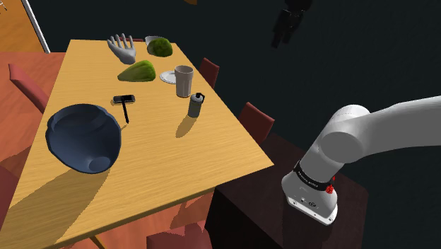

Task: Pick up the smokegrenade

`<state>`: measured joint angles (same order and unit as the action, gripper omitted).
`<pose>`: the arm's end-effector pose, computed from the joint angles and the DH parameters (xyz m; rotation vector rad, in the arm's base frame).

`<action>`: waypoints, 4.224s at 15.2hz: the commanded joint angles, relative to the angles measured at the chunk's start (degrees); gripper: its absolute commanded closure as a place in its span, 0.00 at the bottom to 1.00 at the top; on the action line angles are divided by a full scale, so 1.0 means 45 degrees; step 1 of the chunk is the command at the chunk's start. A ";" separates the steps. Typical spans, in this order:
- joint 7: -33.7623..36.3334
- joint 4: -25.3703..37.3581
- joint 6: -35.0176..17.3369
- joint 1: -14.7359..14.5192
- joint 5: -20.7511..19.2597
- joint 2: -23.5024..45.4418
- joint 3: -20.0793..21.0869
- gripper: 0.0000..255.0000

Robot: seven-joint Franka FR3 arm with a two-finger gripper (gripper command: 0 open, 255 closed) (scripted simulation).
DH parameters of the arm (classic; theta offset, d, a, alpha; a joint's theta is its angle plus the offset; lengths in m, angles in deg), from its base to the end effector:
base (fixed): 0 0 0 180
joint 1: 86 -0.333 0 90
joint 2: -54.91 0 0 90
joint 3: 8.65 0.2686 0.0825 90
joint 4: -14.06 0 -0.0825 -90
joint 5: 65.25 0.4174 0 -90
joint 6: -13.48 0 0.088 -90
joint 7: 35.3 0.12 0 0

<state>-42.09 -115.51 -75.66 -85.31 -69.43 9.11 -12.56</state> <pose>0.3681 -0.0437 0.5946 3.1053 0.0809 0.1397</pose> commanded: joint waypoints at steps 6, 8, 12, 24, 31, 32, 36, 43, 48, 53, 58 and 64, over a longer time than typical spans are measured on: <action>0.0123 -0.0843 -0.2176 -0.0145 0.0106 0.1269 -0.0008 0.00; 0.0162 -0.1057 -0.3037 -0.0208 0.0150 0.1889 -0.0013 0.00; 0.0218 -0.1267 -0.4717 -0.0337 0.0249 0.3305 -0.0021 0.00; 0.0190 -0.0153 -0.8987 -0.0710 0.0710 0.8527 0.0003 0.00; 0.0062 0.1656 -1.0624 -0.0845 0.1083 1.1880 0.0107 0.00; 0.0043 0.1982 -1.0796 -0.0854 0.1134 1.2365 0.0130 0.00; -0.0008 0.3199 -1.1259 -0.0872 0.1284 1.3999 0.0222 0.00; -0.0066 0.2962 -1.2337 -0.0843 0.1364 1.4841 0.0262 0.00; -0.0049 0.2967 -1.2353 -0.0854 0.1360 1.4862 0.0265 1.00; -0.0046 0.2994 -1.2335 -0.0856 0.1360 1.4871 0.0266 1.00; -0.0042 0.3032 -1.1917 -0.0855 0.1330 1.4491 0.0245 1.00; 0.0002 0.3262 -1.1051 -0.0875 0.1269 1.3853 0.0217 1.00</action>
<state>-42.05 -101.04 -126.19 -89.27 -63.68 72.06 -11.55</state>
